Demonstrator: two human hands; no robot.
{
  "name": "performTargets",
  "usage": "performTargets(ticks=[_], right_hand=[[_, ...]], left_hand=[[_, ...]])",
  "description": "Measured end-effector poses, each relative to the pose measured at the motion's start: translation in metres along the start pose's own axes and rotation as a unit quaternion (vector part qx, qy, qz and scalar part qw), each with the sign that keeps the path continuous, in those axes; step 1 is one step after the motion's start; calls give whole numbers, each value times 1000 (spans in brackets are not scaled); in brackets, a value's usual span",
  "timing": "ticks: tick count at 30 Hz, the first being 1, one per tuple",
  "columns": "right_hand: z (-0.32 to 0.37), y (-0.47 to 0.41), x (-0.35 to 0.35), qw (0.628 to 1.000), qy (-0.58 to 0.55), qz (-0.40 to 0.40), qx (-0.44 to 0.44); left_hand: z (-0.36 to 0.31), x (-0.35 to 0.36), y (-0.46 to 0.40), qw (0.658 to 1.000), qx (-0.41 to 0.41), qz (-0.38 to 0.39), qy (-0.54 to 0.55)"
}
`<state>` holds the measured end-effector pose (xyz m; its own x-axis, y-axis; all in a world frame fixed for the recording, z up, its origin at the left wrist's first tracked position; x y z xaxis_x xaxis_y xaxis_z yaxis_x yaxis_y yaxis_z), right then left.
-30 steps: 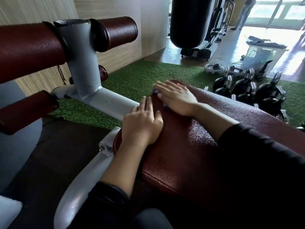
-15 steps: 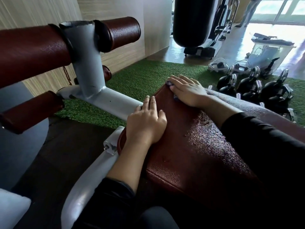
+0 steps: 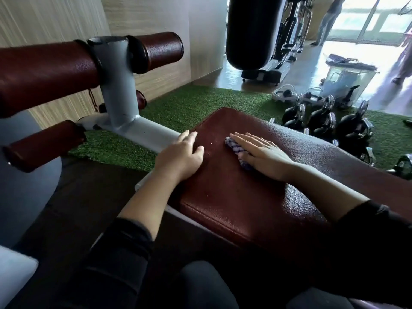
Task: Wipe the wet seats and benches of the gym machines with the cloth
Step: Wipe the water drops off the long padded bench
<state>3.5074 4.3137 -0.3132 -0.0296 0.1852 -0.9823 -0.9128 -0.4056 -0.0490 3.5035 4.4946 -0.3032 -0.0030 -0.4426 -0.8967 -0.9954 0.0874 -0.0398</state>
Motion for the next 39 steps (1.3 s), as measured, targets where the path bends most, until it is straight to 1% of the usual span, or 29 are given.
performTargets(ticks=[2,5,8,11,15,17,19,22,24,27,29,31,34,36,39], right_hand=[[0,1,2,1000,5,-7,15],[5,4,2,999,19,-4,29],[19,18,8,1000,11,19,9],[29,37,9,1000,3,18,-19],[33,30,7,1000,-8,17,8],[52,24,7,1000,-10,5,1],[85,27,12,999,-5,0,-45],[127,56,17,991,6,-9,-133],[132,83,17,982,14,-11,-189],[107,107,15,970,30,10,-243],[74,104,12,976,17,32,-217],[46,89,5,988,-13,28,-154],[43,58,4,997,-11,5,-76],[72,43,8,997,2,-4,-78],[121,53,19,989,18,-3,-145]], left_hand=[[14,-6,11,1000,-3,-5,14],[26,-2,27,1000,6,13,10],[28,2,28,999,12,8,40],[29,0,28,998,17,-8,55],[30,2,29,997,25,-7,75],[30,2,28,995,29,-5,100],[32,2,27,992,33,-4,122],[34,2,27,991,34,-3,132],[34,3,28,992,31,-5,125],[35,4,28,994,30,-6,110],[34,4,28,994,31,-9,107],[34,4,28,994,30,-11,106],[34,4,29,994,29,-14,108],[33,3,29,993,31,-14,111],[33,3,29,993,34,-15,117]])
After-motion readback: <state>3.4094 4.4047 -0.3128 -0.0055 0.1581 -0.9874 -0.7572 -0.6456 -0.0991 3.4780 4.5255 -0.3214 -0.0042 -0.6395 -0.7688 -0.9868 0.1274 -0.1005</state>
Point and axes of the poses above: each hand's wrist, its own y-axis away from the middle knuckle, its own x-axis out of the palm, z = x × y, the point moved 10 cm from there along -y, towards the middle knuckle, and after that the axes turned 2 degrees about z, right-handed, at the moved point
